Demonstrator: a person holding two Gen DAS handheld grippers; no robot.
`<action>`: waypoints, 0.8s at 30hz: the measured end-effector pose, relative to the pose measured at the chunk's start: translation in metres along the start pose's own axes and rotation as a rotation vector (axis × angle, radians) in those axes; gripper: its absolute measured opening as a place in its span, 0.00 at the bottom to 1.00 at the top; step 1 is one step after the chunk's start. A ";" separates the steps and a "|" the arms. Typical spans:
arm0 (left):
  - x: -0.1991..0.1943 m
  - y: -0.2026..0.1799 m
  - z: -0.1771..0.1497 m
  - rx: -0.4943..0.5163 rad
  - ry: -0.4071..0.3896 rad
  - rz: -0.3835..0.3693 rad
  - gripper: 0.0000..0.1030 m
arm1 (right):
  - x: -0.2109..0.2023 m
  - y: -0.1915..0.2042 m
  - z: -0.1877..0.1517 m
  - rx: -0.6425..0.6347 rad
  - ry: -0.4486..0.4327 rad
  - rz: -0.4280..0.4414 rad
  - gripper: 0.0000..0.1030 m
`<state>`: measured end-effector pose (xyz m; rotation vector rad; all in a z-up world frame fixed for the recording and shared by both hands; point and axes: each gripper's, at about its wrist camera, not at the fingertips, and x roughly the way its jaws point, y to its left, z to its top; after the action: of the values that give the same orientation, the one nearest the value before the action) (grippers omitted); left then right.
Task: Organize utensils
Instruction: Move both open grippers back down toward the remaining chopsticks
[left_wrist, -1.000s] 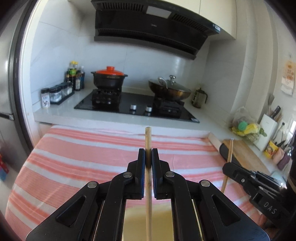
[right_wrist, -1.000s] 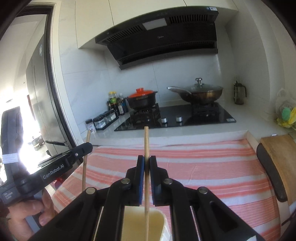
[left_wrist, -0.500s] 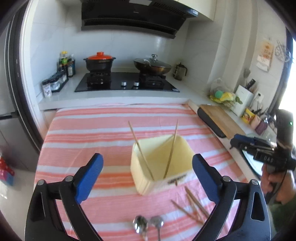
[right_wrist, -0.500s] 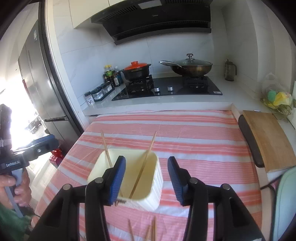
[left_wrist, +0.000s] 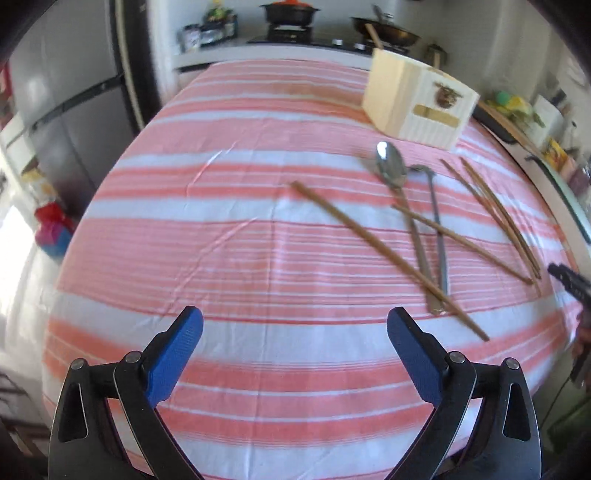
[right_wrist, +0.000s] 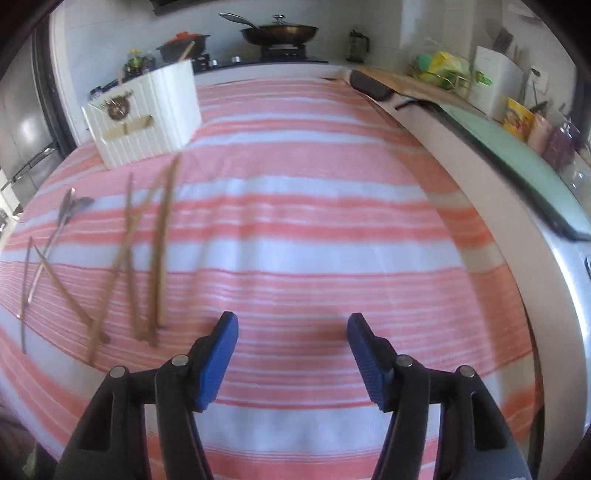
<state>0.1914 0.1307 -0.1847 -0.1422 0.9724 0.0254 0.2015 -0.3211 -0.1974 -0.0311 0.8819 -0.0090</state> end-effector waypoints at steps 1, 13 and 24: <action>0.005 0.006 -0.003 -0.048 -0.011 0.008 0.97 | 0.000 -0.001 -0.002 -0.011 0.002 -0.032 0.62; 0.028 -0.006 -0.015 -0.002 -0.033 0.108 1.00 | 0.006 -0.004 -0.001 0.022 -0.068 -0.014 0.78; 0.026 -0.007 -0.020 -0.039 -0.048 0.140 1.00 | 0.007 -0.001 0.000 0.016 -0.063 -0.022 0.79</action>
<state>0.1904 0.1197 -0.2158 -0.1083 0.9325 0.1754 0.2055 -0.3222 -0.2030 -0.0255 0.8179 -0.0352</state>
